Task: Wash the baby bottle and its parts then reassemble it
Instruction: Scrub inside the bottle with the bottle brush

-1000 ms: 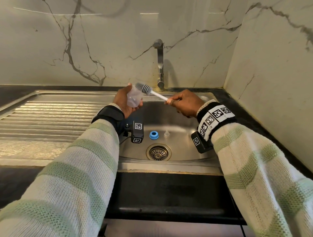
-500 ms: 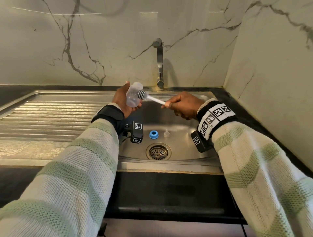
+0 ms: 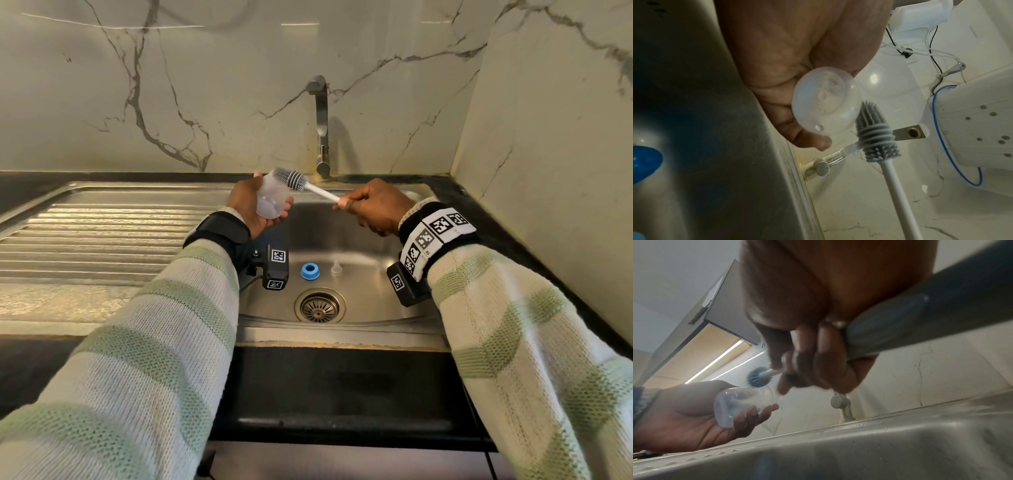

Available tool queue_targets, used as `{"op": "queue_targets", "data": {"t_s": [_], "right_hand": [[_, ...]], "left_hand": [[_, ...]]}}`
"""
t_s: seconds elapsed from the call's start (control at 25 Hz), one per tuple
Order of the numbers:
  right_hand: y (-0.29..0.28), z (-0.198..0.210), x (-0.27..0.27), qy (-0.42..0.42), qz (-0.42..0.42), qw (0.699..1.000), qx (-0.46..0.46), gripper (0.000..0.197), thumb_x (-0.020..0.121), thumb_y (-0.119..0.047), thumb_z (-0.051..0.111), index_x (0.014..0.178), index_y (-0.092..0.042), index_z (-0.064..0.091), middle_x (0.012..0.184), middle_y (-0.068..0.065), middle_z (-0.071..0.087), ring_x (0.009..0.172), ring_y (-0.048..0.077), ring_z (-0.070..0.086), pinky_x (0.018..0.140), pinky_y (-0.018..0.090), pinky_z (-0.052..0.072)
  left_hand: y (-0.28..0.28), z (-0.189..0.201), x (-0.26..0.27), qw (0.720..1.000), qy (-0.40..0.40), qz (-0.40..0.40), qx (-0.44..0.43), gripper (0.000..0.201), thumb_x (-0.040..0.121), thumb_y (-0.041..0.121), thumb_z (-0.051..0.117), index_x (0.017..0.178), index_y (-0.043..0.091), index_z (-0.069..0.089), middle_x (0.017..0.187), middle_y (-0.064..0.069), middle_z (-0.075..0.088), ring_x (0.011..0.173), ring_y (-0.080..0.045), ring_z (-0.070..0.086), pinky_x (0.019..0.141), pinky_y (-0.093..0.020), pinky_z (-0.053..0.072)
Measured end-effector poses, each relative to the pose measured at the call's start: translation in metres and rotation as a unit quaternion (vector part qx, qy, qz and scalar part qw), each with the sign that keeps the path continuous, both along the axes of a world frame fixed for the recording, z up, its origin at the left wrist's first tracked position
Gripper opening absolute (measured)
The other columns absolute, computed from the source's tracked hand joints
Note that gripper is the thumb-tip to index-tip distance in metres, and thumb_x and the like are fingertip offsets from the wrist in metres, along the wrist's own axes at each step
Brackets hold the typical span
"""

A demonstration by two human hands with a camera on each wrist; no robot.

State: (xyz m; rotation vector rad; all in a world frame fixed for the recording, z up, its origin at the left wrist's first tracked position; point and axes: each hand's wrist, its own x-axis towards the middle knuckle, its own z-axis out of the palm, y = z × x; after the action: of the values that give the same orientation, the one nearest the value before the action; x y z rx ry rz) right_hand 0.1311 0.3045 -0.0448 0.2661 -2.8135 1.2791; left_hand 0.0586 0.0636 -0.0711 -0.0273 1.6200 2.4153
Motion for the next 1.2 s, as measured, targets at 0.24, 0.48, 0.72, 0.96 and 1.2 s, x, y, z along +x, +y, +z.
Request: {"op": "queue_targets", "data": {"t_s": [0.24, 0.48, 0.72, 0.96, 1.2], "right_hand": [[0.001, 0.0, 0.001, -0.013, 0.013, 1.0, -0.004, 0.022, 0.097, -0.034, 0.058, 0.101, -0.022, 0.076, 0.054, 0.001, 0.05, 0.042, 0.014, 0.038, 0.04, 0.021, 0.033], [-0.001, -0.001, 0.003, -0.022, 0.026, 0.999, -0.014, 0.022, 0.096, -0.035, 0.058, 0.101, -0.024, 0.076, 0.055, 0.003, 0.049, 0.043, 0.015, 0.037, 0.041, 0.021, 0.032], [-0.001, 0.001, 0.002, -0.022, 0.021, 0.999, -0.01, 0.022, 0.096, -0.035, 0.058, 0.101, -0.023, 0.076, 0.054, 0.002, 0.049, 0.042, 0.014, 0.037, 0.041, 0.021, 0.032], [0.001, 0.007, 0.005, 0.03, -0.037, 0.997, 0.061, 0.021, 0.095, -0.032, 0.06, 0.1, -0.019, 0.076, 0.059, -0.005, 0.053, 0.048, 0.01, 0.042, 0.044, 0.019, 0.032], [-0.001, 0.0, 0.001, 0.038, -0.024, 0.997, 0.058, 0.024, 0.095, -0.035, 0.06, 0.099, -0.018, 0.076, 0.058, -0.002, 0.055, 0.045, 0.01, 0.043, 0.042, 0.019, 0.035]], "left_hand": [[-0.002, 0.0, -0.002, 0.999, 0.023, 0.023, 0.004, 0.055, 0.097, 0.057, 0.043, 0.114, 0.008, 0.06, 0.092, -0.015, 0.063, 0.071, -0.022, 0.058, 0.062, -0.029, 0.05], [-0.003, -0.002, -0.006, 1.0, 0.017, 0.015, 0.007, 0.046, 0.099, 0.05, 0.043, 0.114, 0.009, 0.058, 0.091, -0.013, 0.063, 0.066, -0.022, 0.06, 0.057, -0.029, 0.053], [0.0, 0.0, -0.002, 1.0, -0.011, 0.006, 0.011, 0.047, 0.104, 0.045, 0.031, 0.12, 0.008, 0.055, 0.093, -0.017, 0.062, 0.072, -0.024, 0.06, 0.059, -0.03, 0.054], [-0.003, -0.004, -0.011, 0.999, -0.009, 0.032, 0.023, 0.047, 0.102, 0.051, 0.032, 0.112, 0.013, 0.057, 0.089, -0.016, 0.06, 0.069, -0.025, 0.059, 0.06, -0.032, 0.049], [-0.006, -0.004, -0.019, 0.995, -0.003, 0.096, 0.013, 0.033, 0.098, 0.043, 0.047, 0.107, 0.013, 0.056, 0.084, -0.006, 0.058, 0.07, -0.02, 0.057, 0.059, -0.027, 0.047]]}}
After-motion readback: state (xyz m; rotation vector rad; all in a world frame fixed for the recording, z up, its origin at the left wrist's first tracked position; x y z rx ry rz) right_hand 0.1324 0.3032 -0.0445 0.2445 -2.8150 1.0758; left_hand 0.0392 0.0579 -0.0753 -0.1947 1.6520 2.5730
